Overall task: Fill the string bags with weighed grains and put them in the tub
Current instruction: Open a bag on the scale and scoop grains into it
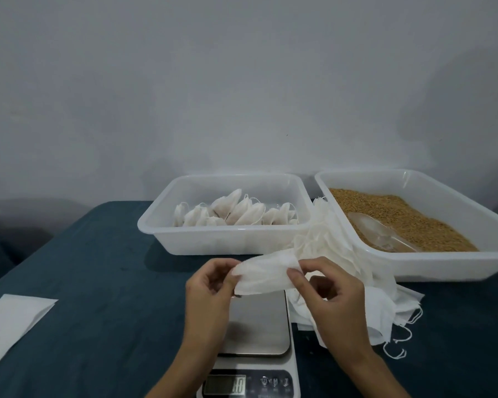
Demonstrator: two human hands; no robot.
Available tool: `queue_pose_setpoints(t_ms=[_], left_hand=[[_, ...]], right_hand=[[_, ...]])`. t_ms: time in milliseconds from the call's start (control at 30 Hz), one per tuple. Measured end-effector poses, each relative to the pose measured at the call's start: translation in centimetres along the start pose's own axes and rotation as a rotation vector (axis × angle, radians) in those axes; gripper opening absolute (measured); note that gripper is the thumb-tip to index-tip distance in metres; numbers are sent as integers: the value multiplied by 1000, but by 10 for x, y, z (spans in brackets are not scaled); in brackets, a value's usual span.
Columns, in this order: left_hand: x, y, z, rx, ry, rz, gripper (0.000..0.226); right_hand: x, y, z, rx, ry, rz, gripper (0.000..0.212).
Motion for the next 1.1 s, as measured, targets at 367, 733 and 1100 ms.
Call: queue_pose_setpoints(t_ms=[367,733,1100], left_hand=[[3,3,-9,-68,45,-8,6],[14,-11,-20,-64,121,36,14],[8,-14,-7,-220,-14,29,20]], right_hand=[[4,19,-9,-213,254,225,24],[0,17,-9,-109,271,236,15],[-26,9,-7,-89,209,69,20]])
Point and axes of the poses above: each hand's wrist, its own z-axis towards the middle knuckle, its own y-axis out of the palm, x = y × z, the point moved 6 cm from there along z, towards the middle knuckle, and after that the axes turned 13 degrees about z, right-handed, at the moved point
